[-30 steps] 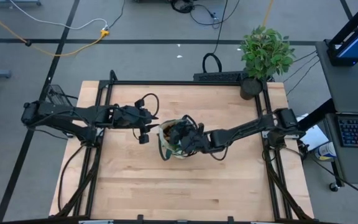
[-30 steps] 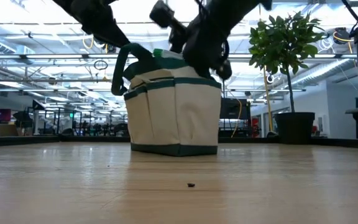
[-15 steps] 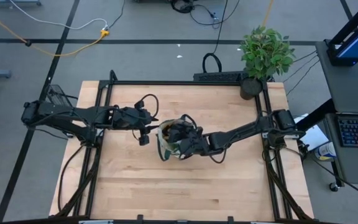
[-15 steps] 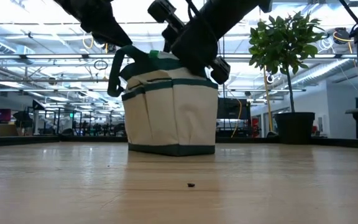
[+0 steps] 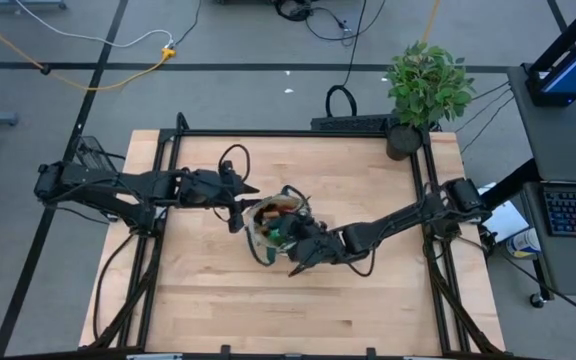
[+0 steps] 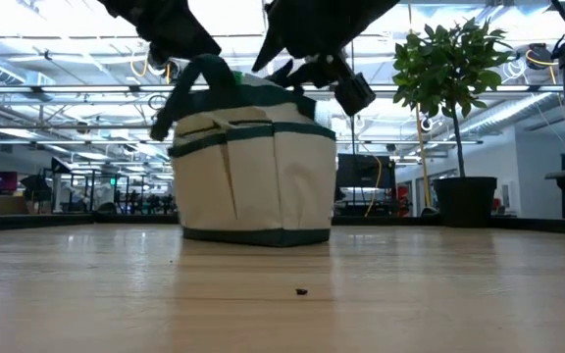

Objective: Pick & Place Garden tools in Gardening bag
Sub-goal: Put the green shear scissors into the white gardening bag

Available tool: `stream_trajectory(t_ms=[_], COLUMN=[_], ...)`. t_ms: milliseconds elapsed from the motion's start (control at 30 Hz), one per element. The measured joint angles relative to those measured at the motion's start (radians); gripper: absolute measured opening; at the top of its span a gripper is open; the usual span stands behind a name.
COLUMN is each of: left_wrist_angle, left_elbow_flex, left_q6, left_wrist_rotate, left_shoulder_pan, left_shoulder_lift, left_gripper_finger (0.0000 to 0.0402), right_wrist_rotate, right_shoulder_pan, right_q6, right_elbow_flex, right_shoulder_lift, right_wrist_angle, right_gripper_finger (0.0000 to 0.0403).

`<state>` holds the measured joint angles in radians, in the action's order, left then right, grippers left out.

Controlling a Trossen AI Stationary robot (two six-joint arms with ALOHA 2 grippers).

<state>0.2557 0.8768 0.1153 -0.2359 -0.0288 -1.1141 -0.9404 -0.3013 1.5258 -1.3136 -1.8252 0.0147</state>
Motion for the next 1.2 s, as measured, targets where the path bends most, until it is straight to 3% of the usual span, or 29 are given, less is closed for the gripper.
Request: stream_trajectory(t_ms=[167,433,800,1100,1200], left_wrist_angle=[-0.065,-0.195,-0.236,-0.211,-0.220], left_elbow_flex=[0.000,0.001,0.002,-0.001,-0.001], left_q6=[0.024,0.079,0.124,0.123,0.129], left_wrist_rotate=[0.030,0.184,0.182,0.187,0.187], left_shoulder_pan=[0.000,-0.006,-0.007,-0.006,-0.015], left_shoulder_lift=[0.000,-0.086,-0.253,-0.277,-0.228], left_gripper_finger=[0.0129,0.0129,0.0129,0.0129,0.0129], right_wrist_rotate=[0.025,0.030,0.102,0.103,0.104], right_shoulder_pan=[0.035,0.060,0.063,0.066,0.063], right_q6=[-0.009,-0.030,-0.100,-0.235,-0.254], right_elbow_flex=[0.000,0.001,0.005,-0.002,-0.002], right_shoulder_lift=[0.000,0.000,-0.001,0.003,0.003], right_wrist_angle=[-0.064,0.041,-0.021,-0.075,-0.085], right_gripper_finger=[0.0133,0.0132,0.0132,0.0132,0.0132])
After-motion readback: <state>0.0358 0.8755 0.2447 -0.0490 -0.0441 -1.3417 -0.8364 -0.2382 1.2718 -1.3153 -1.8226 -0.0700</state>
